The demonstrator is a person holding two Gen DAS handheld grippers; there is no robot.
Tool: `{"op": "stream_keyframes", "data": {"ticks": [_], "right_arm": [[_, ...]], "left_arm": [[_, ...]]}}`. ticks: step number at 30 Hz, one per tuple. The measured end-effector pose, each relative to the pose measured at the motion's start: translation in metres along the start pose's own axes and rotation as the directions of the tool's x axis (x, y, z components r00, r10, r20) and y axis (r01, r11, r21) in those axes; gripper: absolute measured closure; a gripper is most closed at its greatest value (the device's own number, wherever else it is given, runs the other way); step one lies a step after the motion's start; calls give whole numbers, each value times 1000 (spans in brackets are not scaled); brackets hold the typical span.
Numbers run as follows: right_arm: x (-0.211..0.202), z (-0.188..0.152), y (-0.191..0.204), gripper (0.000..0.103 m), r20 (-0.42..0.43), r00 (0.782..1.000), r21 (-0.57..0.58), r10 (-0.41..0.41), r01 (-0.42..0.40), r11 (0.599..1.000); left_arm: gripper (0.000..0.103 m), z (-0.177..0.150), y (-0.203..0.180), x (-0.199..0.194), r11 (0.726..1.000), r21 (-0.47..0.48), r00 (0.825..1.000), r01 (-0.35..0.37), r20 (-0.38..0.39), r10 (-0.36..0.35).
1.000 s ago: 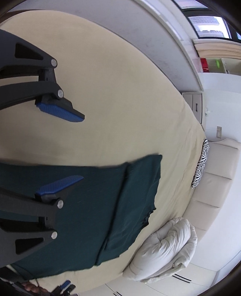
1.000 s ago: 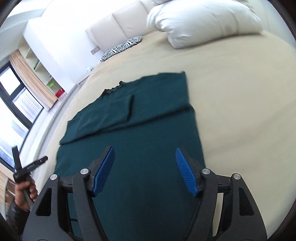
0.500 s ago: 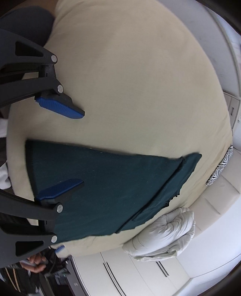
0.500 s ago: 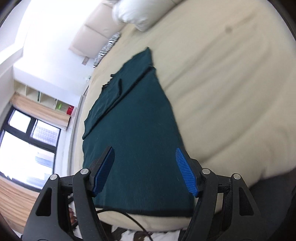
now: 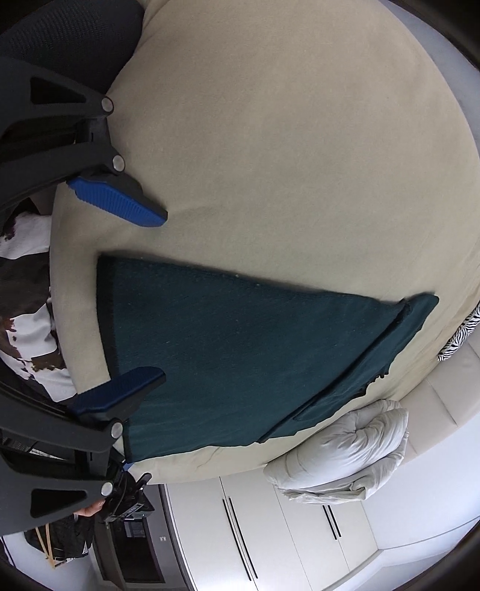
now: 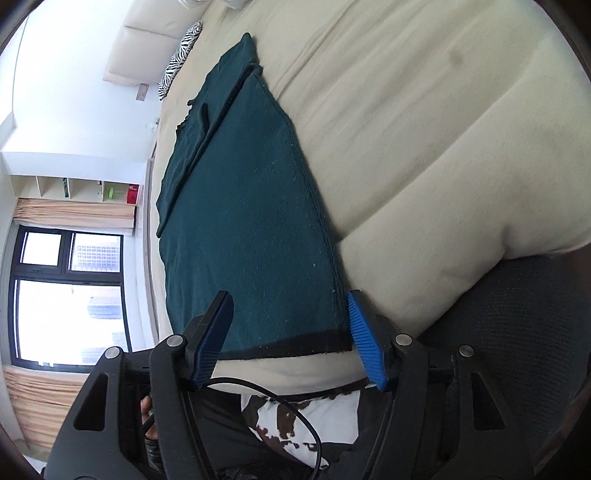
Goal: Fold small clothes
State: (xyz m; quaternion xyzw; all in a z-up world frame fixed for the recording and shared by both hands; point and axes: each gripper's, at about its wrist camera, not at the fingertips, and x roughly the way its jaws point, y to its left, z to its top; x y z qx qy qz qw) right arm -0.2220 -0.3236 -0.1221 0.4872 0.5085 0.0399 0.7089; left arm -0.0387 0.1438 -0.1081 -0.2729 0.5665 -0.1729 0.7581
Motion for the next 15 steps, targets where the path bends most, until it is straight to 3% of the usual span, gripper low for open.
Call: {"op": "stream_keyframes", "data": {"ticks": [5, 15], "right_arm": [[8, -1, -2, 47, -14, 1000, 24, 28, -27, 999], [13, 6, -1, 50, -8, 999, 45, 40, -40, 998]], "left_arm": [[23, 0, 9, -2, 998, -51, 999, 42, -15, -42], [27, -3, 3, 3, 997, -59, 997, 50, -55, -53]]}}
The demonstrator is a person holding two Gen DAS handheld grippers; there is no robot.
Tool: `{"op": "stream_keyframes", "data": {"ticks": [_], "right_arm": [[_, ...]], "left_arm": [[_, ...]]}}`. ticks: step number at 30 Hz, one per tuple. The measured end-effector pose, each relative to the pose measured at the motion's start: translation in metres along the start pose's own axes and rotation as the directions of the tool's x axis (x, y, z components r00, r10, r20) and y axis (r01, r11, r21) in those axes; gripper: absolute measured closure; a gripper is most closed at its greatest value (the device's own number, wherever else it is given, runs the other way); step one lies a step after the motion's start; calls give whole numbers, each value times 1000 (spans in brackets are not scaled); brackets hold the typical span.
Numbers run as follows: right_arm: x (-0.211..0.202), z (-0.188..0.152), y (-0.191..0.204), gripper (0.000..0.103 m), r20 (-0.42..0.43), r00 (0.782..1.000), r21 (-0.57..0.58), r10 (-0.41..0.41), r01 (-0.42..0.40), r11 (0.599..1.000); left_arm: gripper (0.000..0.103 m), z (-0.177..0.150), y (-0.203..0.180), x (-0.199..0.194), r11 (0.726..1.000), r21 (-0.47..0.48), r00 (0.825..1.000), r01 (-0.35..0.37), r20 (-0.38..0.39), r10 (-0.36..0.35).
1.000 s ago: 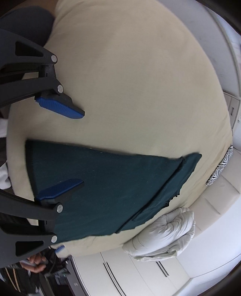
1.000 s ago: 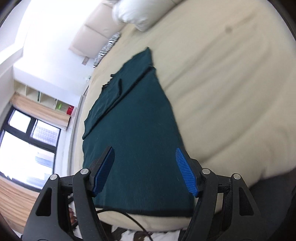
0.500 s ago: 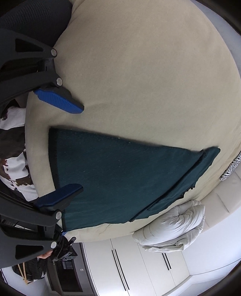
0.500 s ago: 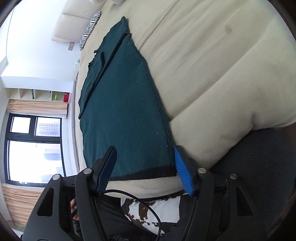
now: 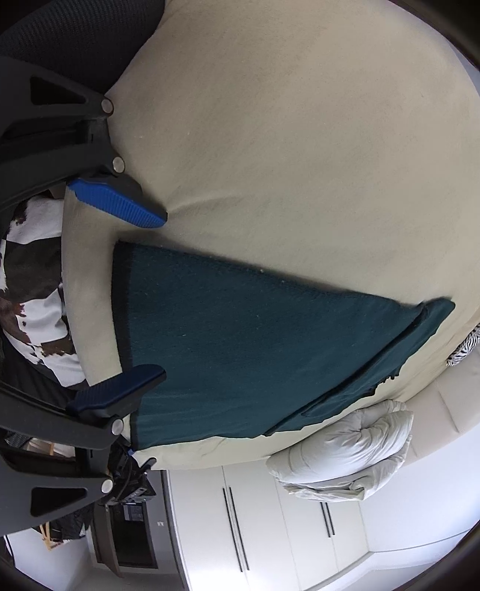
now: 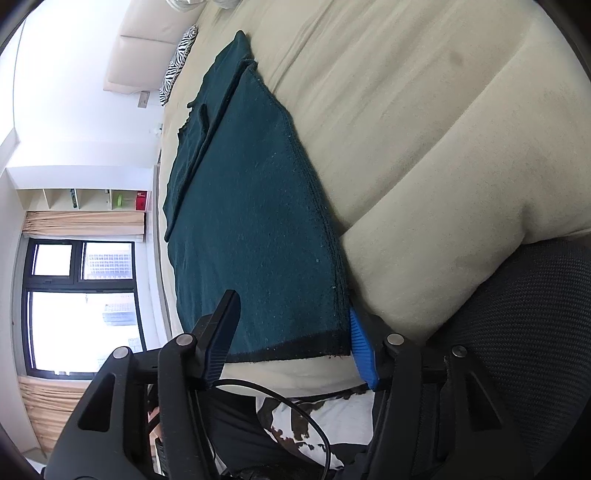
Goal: Fold small clothes
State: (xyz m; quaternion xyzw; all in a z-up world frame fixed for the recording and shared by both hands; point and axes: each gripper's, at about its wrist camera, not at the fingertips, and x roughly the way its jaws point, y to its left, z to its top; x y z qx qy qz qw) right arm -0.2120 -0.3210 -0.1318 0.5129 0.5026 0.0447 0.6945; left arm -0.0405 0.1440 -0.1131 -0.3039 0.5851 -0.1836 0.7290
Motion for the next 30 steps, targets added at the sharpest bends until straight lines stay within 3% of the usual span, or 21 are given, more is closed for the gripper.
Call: {"op": "stream_keyframes", "data": {"ticks": [5, 10, 15, 22, 25, 30], "right_arm": [[-2, 0, -1, 51, -1, 1000, 1, 1, -1, 1000], [-1, 0, -4, 53, -2, 1000, -1, 2, -2, 1000], [-1, 0, -4, 53, -9, 1000, -6, 1, -1, 1000], [-1, -1, -7, 59, -6, 1000, -3, -3, 3, 1000], [-2, -1, -8, 61, -5, 1000, 0, -6, 6, 1000], [-2, -2, -9, 63, -8, 1000, -3, -11, 11, 1000]], "left_arm": [[33, 2, 3, 1, 1000, -3, 1000, -1, -9, 1], [50, -1, 6, 1, 1000, -21, 1000, 4, -10, -5], [53, -2, 2, 4, 999, -23, 1000, 23, -17, -23], [88, 0, 16, 2, 996, -83, 999, 36, -3, -37], [95, -2, 15, 2, 996, -80, 999, 39, 5, -39], [96, -3, 8, 1, 998, -57, 999, 34, 21, -33]]}}
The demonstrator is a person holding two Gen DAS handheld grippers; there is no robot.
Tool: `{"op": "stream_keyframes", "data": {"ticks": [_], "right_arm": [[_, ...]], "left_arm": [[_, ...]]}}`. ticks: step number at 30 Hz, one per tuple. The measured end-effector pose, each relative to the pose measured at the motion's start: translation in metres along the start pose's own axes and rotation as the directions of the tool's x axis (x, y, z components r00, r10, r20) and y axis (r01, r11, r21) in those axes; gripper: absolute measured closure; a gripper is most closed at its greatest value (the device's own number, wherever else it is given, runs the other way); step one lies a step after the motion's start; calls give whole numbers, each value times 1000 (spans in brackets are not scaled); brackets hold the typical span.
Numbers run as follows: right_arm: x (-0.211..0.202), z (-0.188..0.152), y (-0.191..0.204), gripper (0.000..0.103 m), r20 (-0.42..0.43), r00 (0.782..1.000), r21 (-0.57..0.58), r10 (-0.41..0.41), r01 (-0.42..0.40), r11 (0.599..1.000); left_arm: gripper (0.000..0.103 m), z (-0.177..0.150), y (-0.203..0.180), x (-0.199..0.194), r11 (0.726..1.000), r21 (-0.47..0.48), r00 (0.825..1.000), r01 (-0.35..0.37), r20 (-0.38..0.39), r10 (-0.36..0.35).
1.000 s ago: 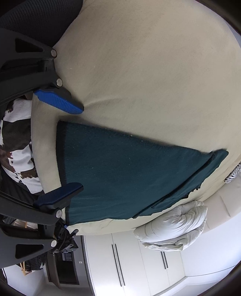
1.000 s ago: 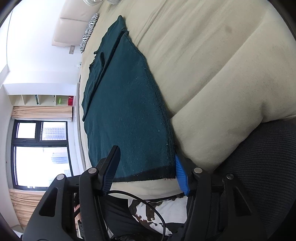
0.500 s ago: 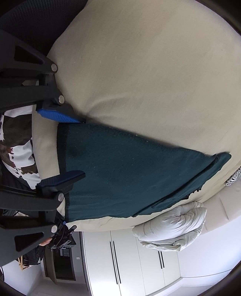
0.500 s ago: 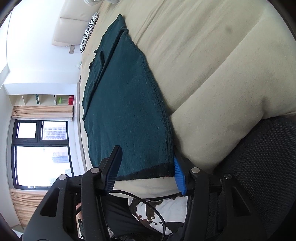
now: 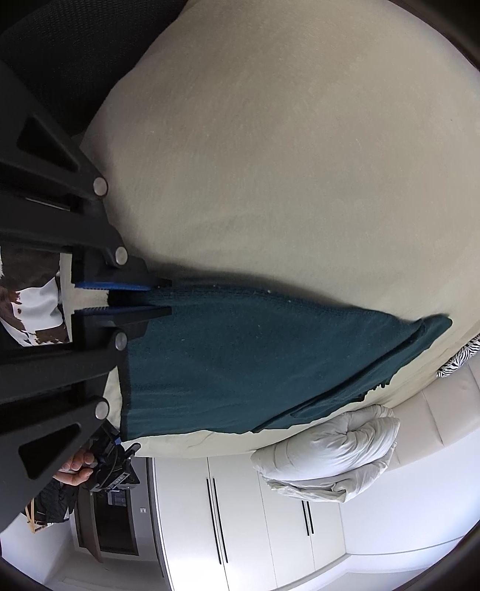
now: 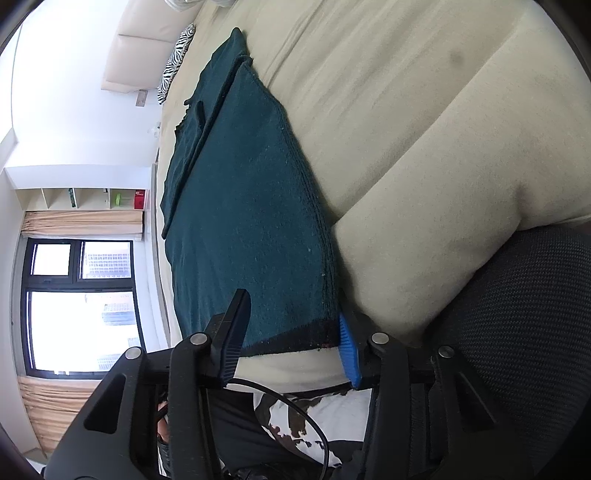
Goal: Fold small clothes
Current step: 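Grasp the sweater hem with both grippers and lift it toward the collar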
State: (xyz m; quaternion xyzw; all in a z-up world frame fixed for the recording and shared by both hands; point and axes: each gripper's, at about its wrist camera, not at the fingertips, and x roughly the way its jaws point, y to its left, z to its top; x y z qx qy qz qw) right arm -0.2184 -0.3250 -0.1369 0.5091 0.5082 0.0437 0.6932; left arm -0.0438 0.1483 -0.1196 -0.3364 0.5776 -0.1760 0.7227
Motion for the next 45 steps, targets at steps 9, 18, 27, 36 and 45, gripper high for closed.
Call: {"op": "stream_keyframes", "data": {"ticks": [9, 18, 27, 36, 45], "right_arm": [[0, -5, 0, 97, 12, 999, -35, -43, 43, 998], [-15, -1, 37, 99, 76, 997, -123, 2, 7, 992], [-19, 23, 82, 99, 108, 989, -151, 105, -88, 985], [-18, 68, 131, 99, 171, 972, -192, 164, -130, 973], [-11, 127, 173, 99, 223, 962, -239, 158, -103, 966]], "left_arm": [[97, -2, -2, -11, 1000, 12, 999, 12, 42, -12], [97, 14, -14, -30, 989, -31, 984, 143, 115, -138], [97, 53, -39, -45, 957, -47, 941, 286, 200, -272], [97, 103, -67, -46, 948, -13, 918, 317, 254, -303], [97, 159, -81, -36, 953, -17, 911, 302, 299, -283]]}}
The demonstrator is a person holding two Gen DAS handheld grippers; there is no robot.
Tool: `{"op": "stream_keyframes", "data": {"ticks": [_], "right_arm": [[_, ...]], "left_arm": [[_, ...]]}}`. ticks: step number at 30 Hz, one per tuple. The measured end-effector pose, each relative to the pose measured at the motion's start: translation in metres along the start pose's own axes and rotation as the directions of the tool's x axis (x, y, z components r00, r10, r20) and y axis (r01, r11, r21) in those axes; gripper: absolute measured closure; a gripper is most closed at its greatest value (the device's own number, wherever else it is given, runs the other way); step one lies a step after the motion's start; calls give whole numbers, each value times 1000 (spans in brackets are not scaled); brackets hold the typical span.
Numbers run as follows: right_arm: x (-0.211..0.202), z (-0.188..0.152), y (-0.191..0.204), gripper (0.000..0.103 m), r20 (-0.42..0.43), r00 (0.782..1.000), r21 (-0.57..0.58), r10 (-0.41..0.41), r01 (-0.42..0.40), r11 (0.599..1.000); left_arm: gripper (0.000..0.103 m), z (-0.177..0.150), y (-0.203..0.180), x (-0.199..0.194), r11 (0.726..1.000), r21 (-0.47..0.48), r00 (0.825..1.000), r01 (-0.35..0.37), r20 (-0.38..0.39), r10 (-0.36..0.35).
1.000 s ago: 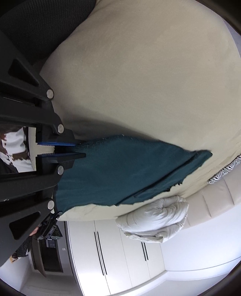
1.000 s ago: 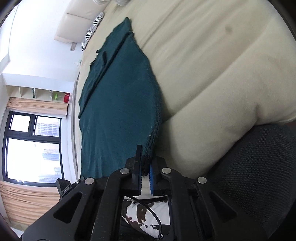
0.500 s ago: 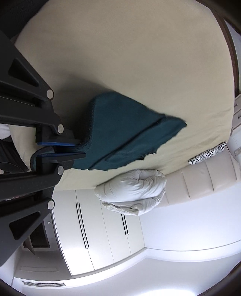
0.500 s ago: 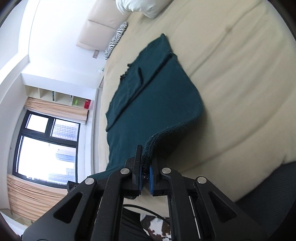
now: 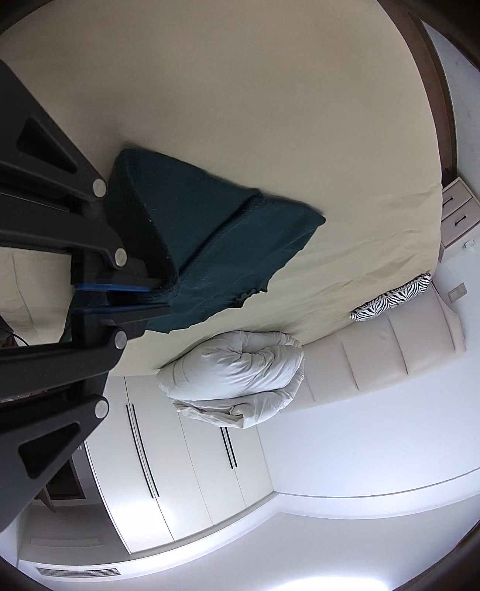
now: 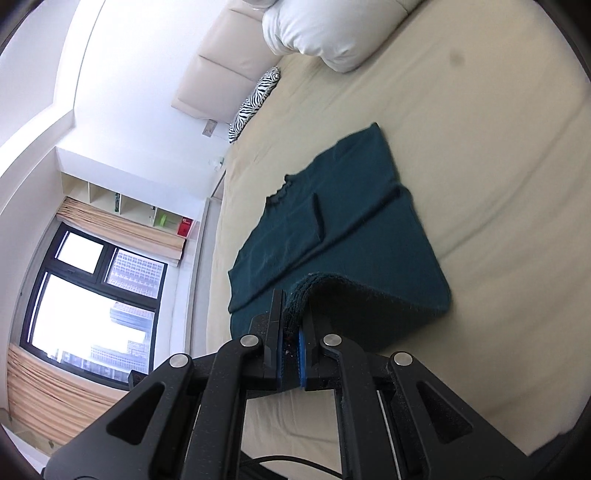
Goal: Fold small clothes
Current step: 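Grasp the sweater hem with both grippers and lift it toward the collar, then carry the held hem over onto the collar and open both grippers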
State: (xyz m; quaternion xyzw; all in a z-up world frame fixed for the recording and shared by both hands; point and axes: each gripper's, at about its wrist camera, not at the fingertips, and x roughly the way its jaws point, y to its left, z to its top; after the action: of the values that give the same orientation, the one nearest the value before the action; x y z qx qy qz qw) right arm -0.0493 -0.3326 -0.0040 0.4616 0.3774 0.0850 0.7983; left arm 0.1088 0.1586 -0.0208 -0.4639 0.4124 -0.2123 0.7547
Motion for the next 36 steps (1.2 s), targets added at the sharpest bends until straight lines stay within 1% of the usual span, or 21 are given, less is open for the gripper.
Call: {"op": "stream_keyframes", "data": {"ticks": [4, 7, 13, 18, 22, 27, 32, 35, 36], "right_arm": [[18, 32, 9, 99, 25, 999, -24, -22, 23, 999], [37, 59, 13, 99, 44, 997, -43, -59, 61, 997], [86, 103, 4, 99, 52, 993, -31, -107, 108, 994], [128, 127, -5, 99, 52, 987, -39, -151, 153, 987], [158, 147, -11, 99, 49, 984, -40, -172, 174, 984], [194, 176, -26, 99, 57, 981, -10, -187, 188, 982], [231, 203, -44, 99, 45, 977, 12, -207, 206, 978], [250, 215, -56, 98, 42, 974, 31, -222, 221, 975], [255, 217, -62, 96, 40, 973, 42, -227, 225, 973]], "left_arm": [[97, 24, -7, 15, 1000, 12, 1000, 0, 18, 0], [97, 43, -7, 34, 1000, 11, 1000, -10, 22, 9], [97, 74, 7, 74, 999, -13, 999, -42, 22, 43], [97, 99, 15, 102, 998, -29, 998, -51, 31, 52], [97, 121, 19, 129, 997, -27, 996, -79, 35, 80], [97, 142, 25, 160, 993, -19, 993, -116, 37, 116], [97, 160, 31, 189, 985, -2, 984, -173, 42, 173], [96, 164, 38, 206, 977, 14, 977, -213, 38, 212], [96, 164, 39, 211, 974, 21, 973, -227, 34, 227]]}}
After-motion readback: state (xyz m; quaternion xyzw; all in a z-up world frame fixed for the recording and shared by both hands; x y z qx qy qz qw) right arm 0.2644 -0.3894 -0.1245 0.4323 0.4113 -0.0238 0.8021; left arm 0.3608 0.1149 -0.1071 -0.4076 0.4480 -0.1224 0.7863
